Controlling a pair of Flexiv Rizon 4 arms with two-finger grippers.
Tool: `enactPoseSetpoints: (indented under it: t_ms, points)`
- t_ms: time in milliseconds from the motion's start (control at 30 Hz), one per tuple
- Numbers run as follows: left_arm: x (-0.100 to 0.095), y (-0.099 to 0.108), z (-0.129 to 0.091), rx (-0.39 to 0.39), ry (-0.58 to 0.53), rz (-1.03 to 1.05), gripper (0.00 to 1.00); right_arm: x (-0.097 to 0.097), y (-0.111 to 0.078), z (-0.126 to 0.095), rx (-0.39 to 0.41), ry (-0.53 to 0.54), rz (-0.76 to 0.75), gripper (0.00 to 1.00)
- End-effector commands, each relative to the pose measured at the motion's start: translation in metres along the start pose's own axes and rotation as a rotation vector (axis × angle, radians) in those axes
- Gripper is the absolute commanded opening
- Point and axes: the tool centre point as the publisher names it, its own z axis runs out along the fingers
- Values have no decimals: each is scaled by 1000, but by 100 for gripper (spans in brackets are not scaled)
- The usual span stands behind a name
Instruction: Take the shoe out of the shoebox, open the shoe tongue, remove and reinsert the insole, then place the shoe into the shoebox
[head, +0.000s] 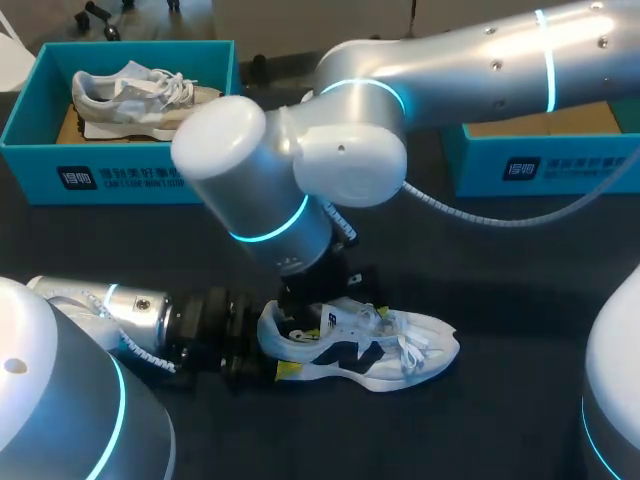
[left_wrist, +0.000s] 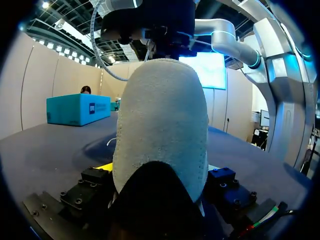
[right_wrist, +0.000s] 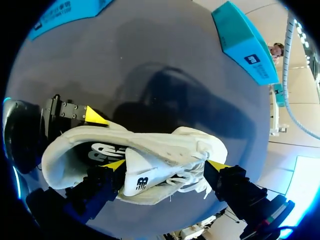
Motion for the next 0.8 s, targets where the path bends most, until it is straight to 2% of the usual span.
enactPoseSetpoints:
  t_ms: [33,367,567,800]
  points:
    - [-1,4,-3,-2,-2,-1,0,6,-8,2,-38,-97,192,100]
    - [-1,4,-3,-2,-2,-1,0,-5,-14,-3,-48,-115,215,100]
    - [-1,4,-3,-2,-2,-1,0,-21,-21,0,-55,-105,262,100]
    - [-1,4,-3,-2,-2,-1,0,-37,-18,-5,-37,-47,306,100]
